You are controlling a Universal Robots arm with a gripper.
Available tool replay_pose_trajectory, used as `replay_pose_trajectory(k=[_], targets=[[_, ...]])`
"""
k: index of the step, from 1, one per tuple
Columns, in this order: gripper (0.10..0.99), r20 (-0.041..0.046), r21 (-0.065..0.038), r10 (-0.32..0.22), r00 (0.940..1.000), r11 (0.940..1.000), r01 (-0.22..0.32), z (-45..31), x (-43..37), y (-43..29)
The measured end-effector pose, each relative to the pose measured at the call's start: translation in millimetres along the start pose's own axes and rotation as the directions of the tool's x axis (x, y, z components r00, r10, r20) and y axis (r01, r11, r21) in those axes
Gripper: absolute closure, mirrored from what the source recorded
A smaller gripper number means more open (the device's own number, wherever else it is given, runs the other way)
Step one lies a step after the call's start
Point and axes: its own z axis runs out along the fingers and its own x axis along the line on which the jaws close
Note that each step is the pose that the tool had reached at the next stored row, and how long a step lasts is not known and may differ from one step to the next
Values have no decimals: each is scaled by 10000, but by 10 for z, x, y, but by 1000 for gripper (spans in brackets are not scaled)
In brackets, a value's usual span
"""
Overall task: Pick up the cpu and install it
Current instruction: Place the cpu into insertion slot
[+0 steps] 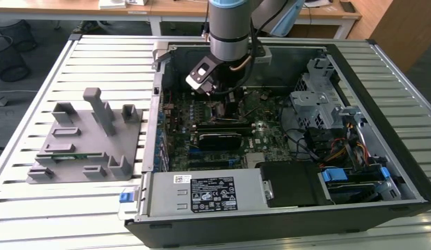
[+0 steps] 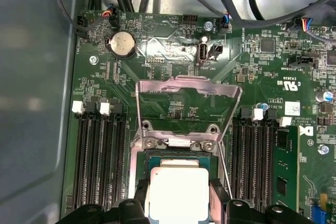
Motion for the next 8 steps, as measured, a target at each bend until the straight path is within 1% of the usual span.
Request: replay_pose_trajectory(k=[8], targets=[[549,1,1,8,10000,10000,-8,37,2,-4]])
